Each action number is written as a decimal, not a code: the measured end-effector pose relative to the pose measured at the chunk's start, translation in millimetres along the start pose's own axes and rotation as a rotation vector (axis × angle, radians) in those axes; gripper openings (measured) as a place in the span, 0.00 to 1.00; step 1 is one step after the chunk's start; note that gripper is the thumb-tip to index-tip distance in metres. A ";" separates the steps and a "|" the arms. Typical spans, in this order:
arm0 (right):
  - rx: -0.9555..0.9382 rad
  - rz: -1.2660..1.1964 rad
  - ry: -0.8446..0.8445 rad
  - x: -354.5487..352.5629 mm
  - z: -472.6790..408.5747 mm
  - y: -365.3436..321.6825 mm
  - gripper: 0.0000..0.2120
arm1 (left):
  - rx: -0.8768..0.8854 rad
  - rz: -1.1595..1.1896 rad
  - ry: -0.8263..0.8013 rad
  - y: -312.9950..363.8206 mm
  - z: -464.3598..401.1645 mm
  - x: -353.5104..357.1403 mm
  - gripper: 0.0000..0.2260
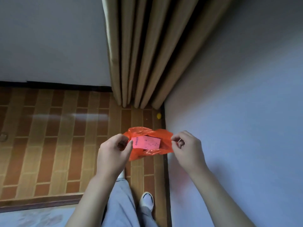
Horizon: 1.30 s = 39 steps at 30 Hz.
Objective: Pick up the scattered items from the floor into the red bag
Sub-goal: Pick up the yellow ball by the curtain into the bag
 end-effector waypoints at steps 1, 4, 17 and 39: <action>0.009 0.001 0.002 14.7 -10.4 9.5 0.12 | -0.009 -0.005 -0.010 -14.8 -7.1 12.1 0.07; 0.025 0.010 -0.037 64.3 -34.7 34.8 0.11 | -0.044 -0.037 -0.031 -57.4 -23.0 42.1 0.07; 0.186 0.016 -0.169 228.2 -91.8 132.1 0.05 | -0.085 -0.083 -0.133 -206.9 -52.3 146.5 0.07; -0.394 -0.031 0.168 356.8 -231.5 175.2 0.07 | 0.213 -0.159 0.035 -356.7 -135.3 209.9 0.12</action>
Point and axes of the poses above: each hand's wrist, its own z-axis away from the middle knuckle, its own x-axis out of the palm, y = z × x, the point moved 5 cm from there along -z, towards the middle knuckle, and after that the axes turned 10 degrees about x, right-handed, at the moved point
